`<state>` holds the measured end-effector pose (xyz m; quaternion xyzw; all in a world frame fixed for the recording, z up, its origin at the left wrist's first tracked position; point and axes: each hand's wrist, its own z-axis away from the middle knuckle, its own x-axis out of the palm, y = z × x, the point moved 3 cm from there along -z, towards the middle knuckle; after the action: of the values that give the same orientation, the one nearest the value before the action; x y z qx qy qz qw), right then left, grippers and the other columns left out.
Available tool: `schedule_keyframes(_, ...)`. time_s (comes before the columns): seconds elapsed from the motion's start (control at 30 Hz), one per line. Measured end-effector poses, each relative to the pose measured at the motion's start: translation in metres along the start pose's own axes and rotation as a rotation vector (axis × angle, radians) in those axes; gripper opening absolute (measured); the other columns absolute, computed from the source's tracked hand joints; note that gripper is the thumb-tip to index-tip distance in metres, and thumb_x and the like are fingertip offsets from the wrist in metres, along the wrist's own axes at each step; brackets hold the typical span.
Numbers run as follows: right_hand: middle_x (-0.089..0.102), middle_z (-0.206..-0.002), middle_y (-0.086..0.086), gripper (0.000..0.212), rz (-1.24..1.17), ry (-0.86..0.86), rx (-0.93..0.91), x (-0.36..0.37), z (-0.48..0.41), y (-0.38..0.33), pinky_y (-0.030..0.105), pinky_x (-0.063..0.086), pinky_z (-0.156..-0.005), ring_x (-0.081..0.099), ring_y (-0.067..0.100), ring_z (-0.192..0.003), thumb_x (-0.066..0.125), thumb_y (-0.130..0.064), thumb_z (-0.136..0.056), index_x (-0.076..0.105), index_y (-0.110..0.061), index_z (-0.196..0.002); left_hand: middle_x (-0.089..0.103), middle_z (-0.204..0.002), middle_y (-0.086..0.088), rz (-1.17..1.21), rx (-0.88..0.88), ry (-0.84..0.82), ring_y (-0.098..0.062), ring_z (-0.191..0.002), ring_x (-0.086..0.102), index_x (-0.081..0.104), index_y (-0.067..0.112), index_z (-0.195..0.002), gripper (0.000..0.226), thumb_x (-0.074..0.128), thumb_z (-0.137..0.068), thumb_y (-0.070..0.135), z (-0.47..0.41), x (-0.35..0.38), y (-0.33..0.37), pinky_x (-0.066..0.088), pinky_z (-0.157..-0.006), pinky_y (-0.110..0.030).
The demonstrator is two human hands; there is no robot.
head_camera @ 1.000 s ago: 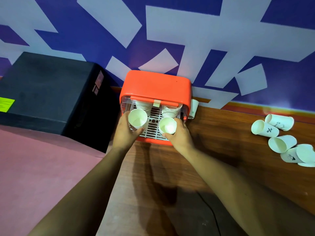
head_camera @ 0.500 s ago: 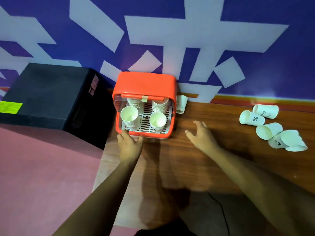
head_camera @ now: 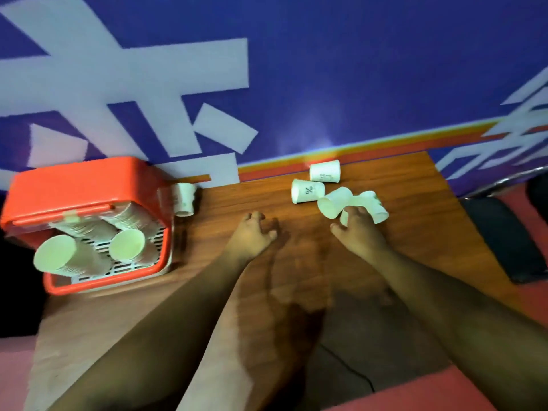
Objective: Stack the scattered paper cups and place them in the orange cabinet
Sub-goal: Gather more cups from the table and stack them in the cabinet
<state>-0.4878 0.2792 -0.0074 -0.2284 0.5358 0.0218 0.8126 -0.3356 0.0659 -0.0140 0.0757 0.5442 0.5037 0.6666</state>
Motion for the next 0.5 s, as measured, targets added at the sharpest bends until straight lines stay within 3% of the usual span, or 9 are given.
schedule_keyframes(0.13,0.042,-0.145,0.011,0.072,0.004,0.048,0.057,-0.017,-0.036,0.052,0.042,0.046,-0.105,0.044,0.028,-0.131,0.064,-0.047,-0.087,0.037,-0.012,-0.144,0.048,-0.138,-0.011,-0.069,0.096,0.0,-0.03,-0.129,0.049,0.048,0.01,-0.137,0.056,0.07,-0.089,0.029,-0.056,0.042,0.051,0.04,-0.108,-0.036)
schedule_keyframes(0.27,0.039,-0.147,0.009,0.083,0.017,0.019,-0.011,-0.008,-0.06,0.073,0.043,0.043,-0.107,0.04,0.029,-0.135,0.07,-0.053,-0.08,0.034,-0.017,-0.146,0.037,-0.147,-0.012,-0.283,0.218,0.123,-0.033,-0.135,0.038,0.042,0.015,-0.146,0.076,0.076,-0.08,0.033,-0.102,0.075,0.079,0.038,-0.112,-0.044)
schedule_keyframes(0.33,0.041,-0.147,0.006,0.084,0.035,0.028,-0.068,0.002,-0.066,0.076,0.045,0.041,-0.108,0.039,0.027,-0.136,0.071,-0.055,-0.078,0.034,-0.02,-0.145,0.028,-0.156,-0.016,-0.362,0.178,0.174,-0.035,-0.142,0.031,0.034,0.016,-0.152,0.09,0.08,-0.077,0.032,-0.125,0.08,0.08,0.033,-0.116,-0.044)
schedule_keyframes(0.4,0.046,-0.144,0.006,0.08,0.093,0.076,-0.137,0.011,-0.072,0.08,0.047,0.039,-0.11,0.042,0.028,-0.135,0.07,-0.054,-0.079,0.037,-0.019,-0.142,0.021,-0.163,-0.014,-0.407,0.115,0.122,-0.034,-0.149,0.023,0.026,0.018,-0.156,0.098,0.082,-0.078,0.034,-0.148,0.084,0.073,0.028,-0.12,-0.046)
schedule_keyframes(0.5,0.053,-0.136,0.007,0.072,0.101,0.161,-0.201,0.016,-0.075,0.082,0.048,0.042,-0.106,0.048,0.029,-0.129,0.07,-0.05,-0.079,0.045,-0.016,-0.137,0.019,-0.165,-0.012,-0.421,0.108,0.07,-0.031,-0.152,0.021,0.027,0.017,-0.157,0.091,0.079,-0.083,0.029,-0.163,0.089,0.061,0.026,-0.122,-0.046)
